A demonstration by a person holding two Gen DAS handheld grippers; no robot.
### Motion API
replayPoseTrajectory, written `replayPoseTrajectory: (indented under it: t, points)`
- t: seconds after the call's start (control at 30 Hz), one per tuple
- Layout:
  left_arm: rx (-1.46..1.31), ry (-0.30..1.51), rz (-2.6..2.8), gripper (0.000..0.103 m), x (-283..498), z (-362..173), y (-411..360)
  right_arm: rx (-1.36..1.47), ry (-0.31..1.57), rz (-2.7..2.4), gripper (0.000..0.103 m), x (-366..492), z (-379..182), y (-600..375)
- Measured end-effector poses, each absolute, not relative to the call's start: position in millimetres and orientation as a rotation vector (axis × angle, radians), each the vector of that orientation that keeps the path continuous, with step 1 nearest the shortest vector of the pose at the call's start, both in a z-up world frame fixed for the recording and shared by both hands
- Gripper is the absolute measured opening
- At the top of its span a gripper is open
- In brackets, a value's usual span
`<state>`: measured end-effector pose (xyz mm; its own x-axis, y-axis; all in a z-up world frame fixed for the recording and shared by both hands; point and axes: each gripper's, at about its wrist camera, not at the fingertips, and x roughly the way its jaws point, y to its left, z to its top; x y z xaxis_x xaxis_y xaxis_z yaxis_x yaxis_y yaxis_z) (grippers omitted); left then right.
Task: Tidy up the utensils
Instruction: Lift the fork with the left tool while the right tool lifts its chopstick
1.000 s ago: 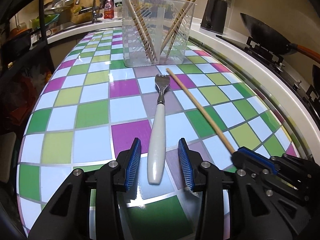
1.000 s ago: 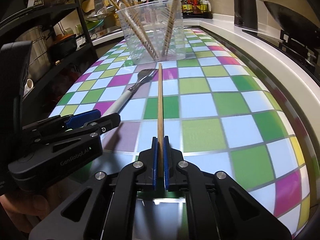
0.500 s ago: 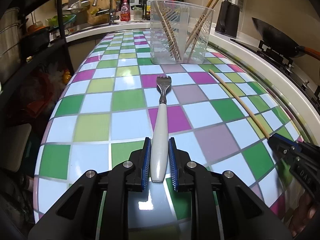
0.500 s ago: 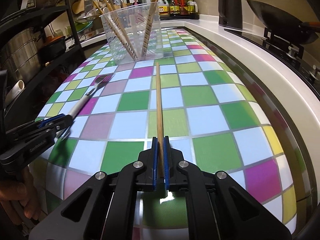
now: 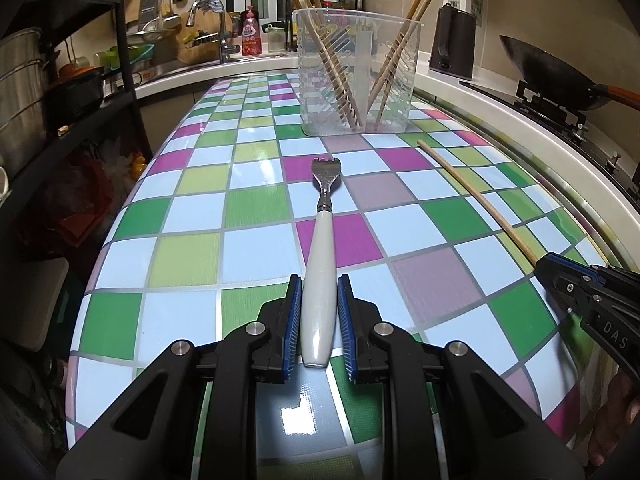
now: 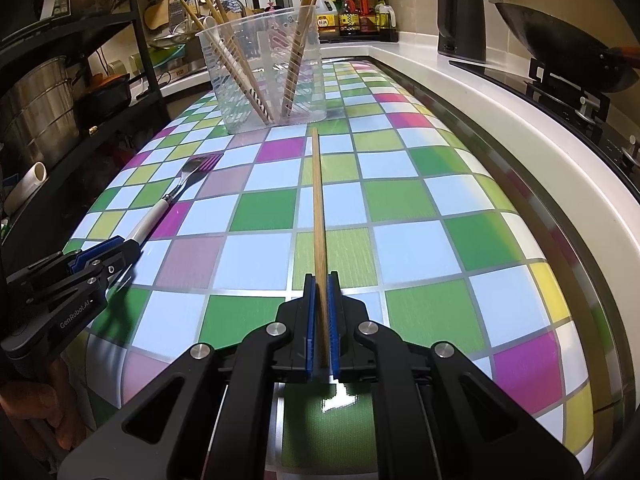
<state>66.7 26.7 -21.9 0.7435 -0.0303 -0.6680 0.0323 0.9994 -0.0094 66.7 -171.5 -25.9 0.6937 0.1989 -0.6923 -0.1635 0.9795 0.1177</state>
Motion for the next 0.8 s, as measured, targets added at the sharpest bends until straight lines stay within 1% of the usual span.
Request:
replayPoseTrajectory:
  t: [0.47, 0.8]
  points:
    - [-0.001, 0.683, -0.041, 0.019, 62.0, -25.1, 27.7, 0.04, 0.769, 0.204, 0.006, 66.3, -26.2, -169.3]
    - [-0.006, 0.68, -0.047, 0.018, 61.0, -25.2, 28.7, 0.034, 0.763, 0.205, 0.006, 64.3, -26.5, -168.1]
